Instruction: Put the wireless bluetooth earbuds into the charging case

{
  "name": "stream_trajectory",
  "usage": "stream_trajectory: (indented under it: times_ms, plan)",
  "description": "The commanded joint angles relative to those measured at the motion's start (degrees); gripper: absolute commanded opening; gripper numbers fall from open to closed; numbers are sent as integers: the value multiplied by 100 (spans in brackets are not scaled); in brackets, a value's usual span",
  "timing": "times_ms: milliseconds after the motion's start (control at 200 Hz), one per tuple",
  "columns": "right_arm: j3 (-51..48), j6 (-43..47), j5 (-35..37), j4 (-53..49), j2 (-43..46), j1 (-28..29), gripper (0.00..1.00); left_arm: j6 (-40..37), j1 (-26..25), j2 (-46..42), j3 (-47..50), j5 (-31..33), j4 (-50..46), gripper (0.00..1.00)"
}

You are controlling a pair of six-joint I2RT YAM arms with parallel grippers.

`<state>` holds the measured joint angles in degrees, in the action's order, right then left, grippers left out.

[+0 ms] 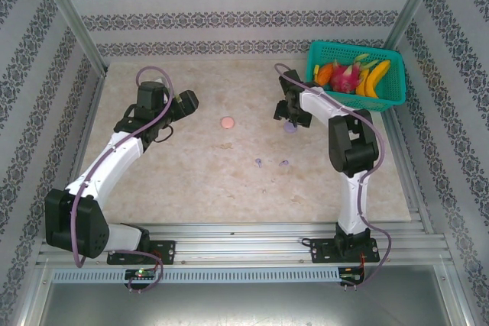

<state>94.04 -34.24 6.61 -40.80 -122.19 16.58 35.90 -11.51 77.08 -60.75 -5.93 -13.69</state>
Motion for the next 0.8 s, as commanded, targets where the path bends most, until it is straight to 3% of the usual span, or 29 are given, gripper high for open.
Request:
stream_trajectory:
  times_ms: [0, 435, 659, 794]
  plan:
    - [125, 102, 23, -233, -196, -67, 79, 181, 68, -90, 102, -68, 244, 100]
    - [-263, 101, -362, 98, -194, -33, 69, 235, 65, 143, 73, -176, 309, 100]
    - [-364, 239, -482, 192, -150, 24, 52, 224, 68, 165, 98, -154, 319, 100]
    - [-410, 496, -533, 267, 36, 184, 48, 234, 66, 143, 125, -183, 332, 100]
